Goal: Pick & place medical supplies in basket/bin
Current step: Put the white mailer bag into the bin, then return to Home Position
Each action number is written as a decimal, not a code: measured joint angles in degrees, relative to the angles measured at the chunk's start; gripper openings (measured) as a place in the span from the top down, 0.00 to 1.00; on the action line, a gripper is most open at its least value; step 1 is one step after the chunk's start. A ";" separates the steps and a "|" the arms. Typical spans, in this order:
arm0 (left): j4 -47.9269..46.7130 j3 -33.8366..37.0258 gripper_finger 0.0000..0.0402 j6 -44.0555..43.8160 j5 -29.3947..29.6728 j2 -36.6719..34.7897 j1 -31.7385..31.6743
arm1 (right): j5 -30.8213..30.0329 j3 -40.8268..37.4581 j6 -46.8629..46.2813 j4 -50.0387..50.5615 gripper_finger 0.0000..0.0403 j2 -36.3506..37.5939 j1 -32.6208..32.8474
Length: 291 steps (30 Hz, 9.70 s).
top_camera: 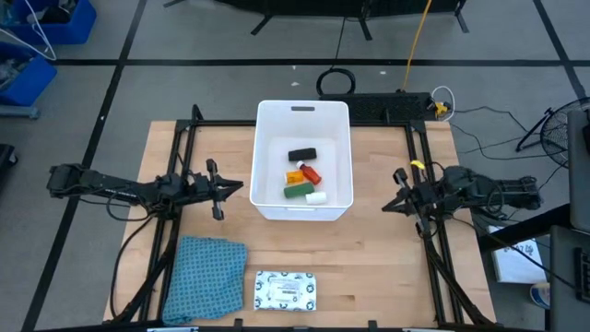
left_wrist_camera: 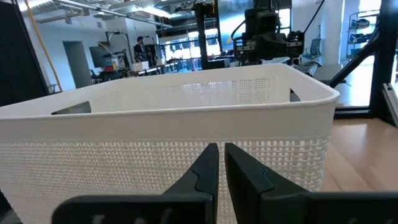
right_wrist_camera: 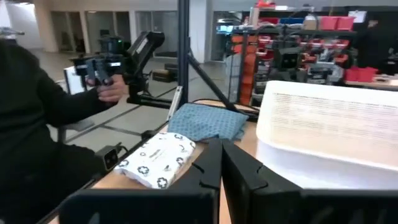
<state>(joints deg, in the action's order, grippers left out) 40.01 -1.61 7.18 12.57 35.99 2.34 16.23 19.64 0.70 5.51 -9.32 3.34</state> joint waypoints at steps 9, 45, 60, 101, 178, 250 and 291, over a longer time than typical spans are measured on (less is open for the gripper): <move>0.02 0.00 0.92 -3.58 -0.01 0.00 -0.01 | 0.26 -9.94 -6.59 -8.85 1.00 1.81 0.15; -51.52 -40.96 0.92 -18.48 24.67 33.35 42.97 | 1.92 -17.99 1.53 -30.41 1.00 2.21 0.15; -36.94 -41.05 0.59 -23.02 18.51 52.75 47.12 | -1.11 -18.03 -4.84 -31.81 1.00 2.19 0.15; -20.65 -41.04 0.97 -0.05 7.33 63.01 44.44 | -1.40 -18.03 -6.10 -30.51 1.00 2.16 0.12; -16.33 -3.87 1.00 34.46 15.14 -35.50 44.49 | -0.90 -18.03 1.97 -26.60 1.00 2.15 0.15; -71.82 -85.85 0.73 10.29 -22.17 64.36 -20.70 | -6.06 -18.03 4.07 -27.91 1.00 2.12 0.14; -34.54 -9.92 1.00 7.01 -19.67 -27.74 -5.62 | -10.34 -18.82 4.23 -29.08 1.00 2.62 0.08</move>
<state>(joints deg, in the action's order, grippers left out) 5.47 -11.53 14.19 -7.10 8.25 -3.28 5.89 0.82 4.93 -23.57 -6.70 3.42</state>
